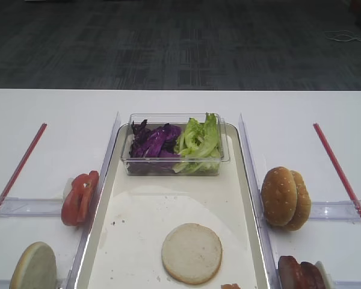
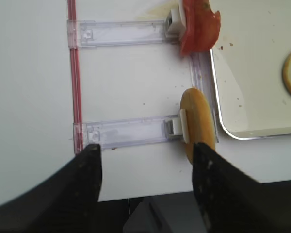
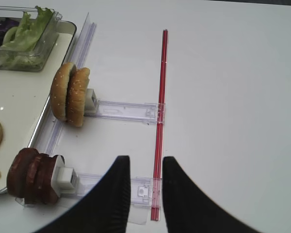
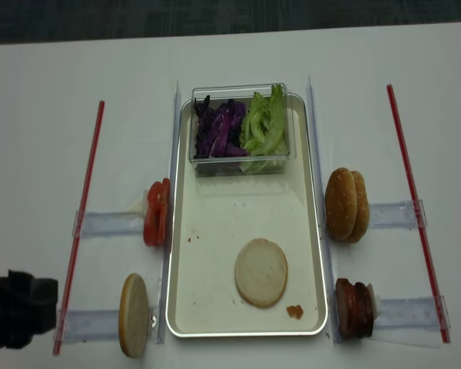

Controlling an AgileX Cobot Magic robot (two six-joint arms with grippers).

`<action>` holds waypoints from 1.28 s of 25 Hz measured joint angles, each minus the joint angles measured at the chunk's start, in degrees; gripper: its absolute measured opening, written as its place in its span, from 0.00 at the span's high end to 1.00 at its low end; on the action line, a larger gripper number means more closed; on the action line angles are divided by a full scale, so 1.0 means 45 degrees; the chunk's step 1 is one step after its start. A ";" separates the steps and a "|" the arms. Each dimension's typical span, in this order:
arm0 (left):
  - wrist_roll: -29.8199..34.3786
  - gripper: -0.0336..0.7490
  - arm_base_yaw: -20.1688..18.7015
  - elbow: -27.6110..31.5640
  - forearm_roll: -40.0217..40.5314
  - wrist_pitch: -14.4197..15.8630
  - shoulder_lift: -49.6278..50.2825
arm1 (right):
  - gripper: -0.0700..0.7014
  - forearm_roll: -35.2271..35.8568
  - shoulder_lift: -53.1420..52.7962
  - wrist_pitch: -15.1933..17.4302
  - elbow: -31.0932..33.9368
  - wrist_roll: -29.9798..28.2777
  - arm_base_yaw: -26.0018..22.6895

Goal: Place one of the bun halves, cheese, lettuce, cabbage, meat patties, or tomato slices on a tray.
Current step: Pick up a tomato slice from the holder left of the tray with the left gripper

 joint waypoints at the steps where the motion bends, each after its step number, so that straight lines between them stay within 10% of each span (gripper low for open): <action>1: 0.0000 0.46 0.0000 -0.0312 0.0000 0.0000 0.0444 | 0.65 0.0000 0.0000 0.0000 0.0000 0.0000 0.0000; 15: -0.0028 0.46 0.0000 -0.4546 0.0000 0.0580 0.7134 | 0.65 0.0000 0.0000 0.0000 0.0000 -0.0026 0.0000; 32: -0.0059 0.46 0.0000 -0.6369 0.0000 0.0763 0.9989 | 0.65 0.0000 0.0000 0.0000 0.0000 -0.0026 0.0000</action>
